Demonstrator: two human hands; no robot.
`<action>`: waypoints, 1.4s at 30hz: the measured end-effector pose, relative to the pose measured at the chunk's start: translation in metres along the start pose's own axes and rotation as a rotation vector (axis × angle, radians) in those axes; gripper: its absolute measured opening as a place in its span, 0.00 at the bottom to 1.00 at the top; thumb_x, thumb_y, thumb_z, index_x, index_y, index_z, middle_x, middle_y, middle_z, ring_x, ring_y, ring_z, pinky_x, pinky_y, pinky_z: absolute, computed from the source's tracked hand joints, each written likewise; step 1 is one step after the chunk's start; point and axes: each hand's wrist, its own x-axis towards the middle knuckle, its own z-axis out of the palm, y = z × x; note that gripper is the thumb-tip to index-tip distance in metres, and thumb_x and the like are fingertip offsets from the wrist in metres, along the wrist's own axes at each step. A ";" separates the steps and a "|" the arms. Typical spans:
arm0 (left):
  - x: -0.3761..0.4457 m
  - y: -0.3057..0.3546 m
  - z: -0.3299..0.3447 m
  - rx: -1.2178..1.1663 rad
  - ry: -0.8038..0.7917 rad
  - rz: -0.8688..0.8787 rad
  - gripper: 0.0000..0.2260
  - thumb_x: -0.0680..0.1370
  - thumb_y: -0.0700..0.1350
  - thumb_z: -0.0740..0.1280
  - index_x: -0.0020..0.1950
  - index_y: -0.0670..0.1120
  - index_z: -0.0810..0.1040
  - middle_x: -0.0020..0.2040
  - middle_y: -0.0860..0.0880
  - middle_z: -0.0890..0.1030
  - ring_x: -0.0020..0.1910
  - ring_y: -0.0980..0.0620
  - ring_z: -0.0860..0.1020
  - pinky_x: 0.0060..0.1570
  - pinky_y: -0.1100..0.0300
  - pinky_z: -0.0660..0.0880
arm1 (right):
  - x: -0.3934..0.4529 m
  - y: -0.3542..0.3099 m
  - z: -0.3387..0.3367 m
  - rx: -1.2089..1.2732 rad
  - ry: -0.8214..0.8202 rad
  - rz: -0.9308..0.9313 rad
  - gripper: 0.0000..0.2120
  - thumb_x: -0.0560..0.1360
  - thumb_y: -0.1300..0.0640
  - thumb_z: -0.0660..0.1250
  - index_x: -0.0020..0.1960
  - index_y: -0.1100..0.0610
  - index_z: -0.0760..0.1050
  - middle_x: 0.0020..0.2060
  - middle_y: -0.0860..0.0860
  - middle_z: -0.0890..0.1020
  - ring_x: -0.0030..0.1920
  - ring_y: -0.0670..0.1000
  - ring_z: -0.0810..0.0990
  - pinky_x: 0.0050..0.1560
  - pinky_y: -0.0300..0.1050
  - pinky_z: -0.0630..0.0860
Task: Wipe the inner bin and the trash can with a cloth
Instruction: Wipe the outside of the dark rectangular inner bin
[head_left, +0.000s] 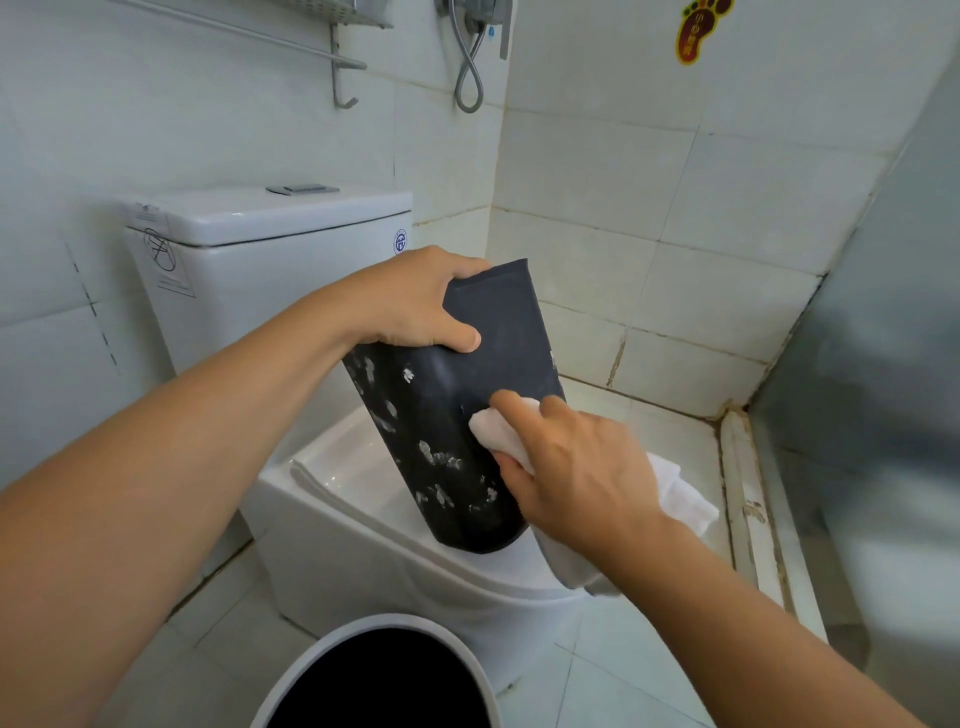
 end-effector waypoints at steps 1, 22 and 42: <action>0.000 0.001 0.000 0.016 -0.002 0.008 0.23 0.73 0.44 0.75 0.67 0.57 0.78 0.51 0.55 0.87 0.49 0.52 0.86 0.55 0.45 0.82 | 0.009 -0.002 -0.002 0.006 0.032 0.009 0.13 0.80 0.43 0.63 0.61 0.45 0.67 0.38 0.48 0.74 0.30 0.55 0.75 0.27 0.45 0.64; 0.005 0.015 0.007 0.162 -0.026 0.059 0.18 0.71 0.49 0.74 0.60 0.55 0.79 0.45 0.53 0.85 0.43 0.50 0.83 0.47 0.43 0.81 | 0.009 0.005 0.007 0.359 0.203 0.091 0.17 0.78 0.44 0.62 0.66 0.38 0.73 0.44 0.50 0.78 0.33 0.57 0.76 0.29 0.52 0.76; 0.002 0.008 0.004 0.104 -0.017 0.053 0.18 0.72 0.45 0.75 0.60 0.56 0.80 0.45 0.55 0.86 0.43 0.54 0.84 0.49 0.45 0.82 | 0.008 -0.009 0.004 0.280 0.233 0.056 0.14 0.75 0.50 0.71 0.59 0.41 0.82 0.38 0.50 0.71 0.29 0.55 0.67 0.28 0.43 0.66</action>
